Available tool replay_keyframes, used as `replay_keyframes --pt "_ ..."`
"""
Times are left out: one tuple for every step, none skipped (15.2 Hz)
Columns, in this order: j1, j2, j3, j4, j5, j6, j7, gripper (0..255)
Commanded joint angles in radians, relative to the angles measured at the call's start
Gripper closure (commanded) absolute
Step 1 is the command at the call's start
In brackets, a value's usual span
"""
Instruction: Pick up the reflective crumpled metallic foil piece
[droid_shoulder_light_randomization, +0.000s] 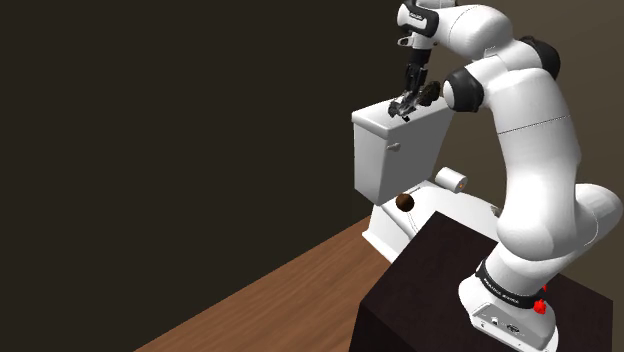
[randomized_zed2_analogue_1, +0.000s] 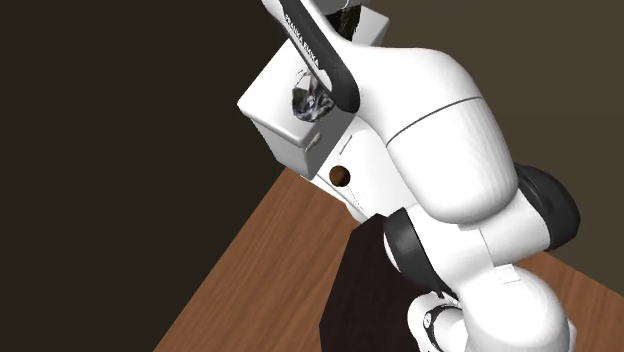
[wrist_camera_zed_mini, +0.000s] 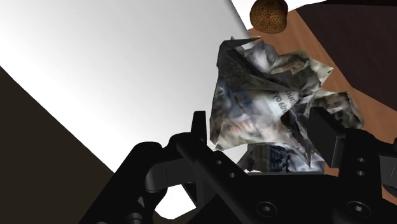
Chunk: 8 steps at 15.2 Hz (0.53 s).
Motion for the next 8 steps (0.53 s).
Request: replay_keyframes --pt "-0.023 0.019 0.005 0.068 0.007 -0.044 0.008 255" --pt "-0.036 0.03 0.009 0.105 0.011 -0.067 0.012 255" --pt "-0.051 0.044 0.013 0.147 0.017 -0.092 0.018 255" --pt "-0.069 0.062 0.019 0.197 0.023 -0.12 0.025 255" --pt "-0.093 0.086 0.027 0.261 0.032 -0.154 0.035 255" --pt "-0.141 0.14 0.049 0.388 0.046 -0.213 0.056 255" --pt "-0.227 0.138 0.308 0.432 -0.145 -0.217 0.102 255" --pt "-0.222 0.133 0.299 0.421 -0.14 -0.212 0.1 255"
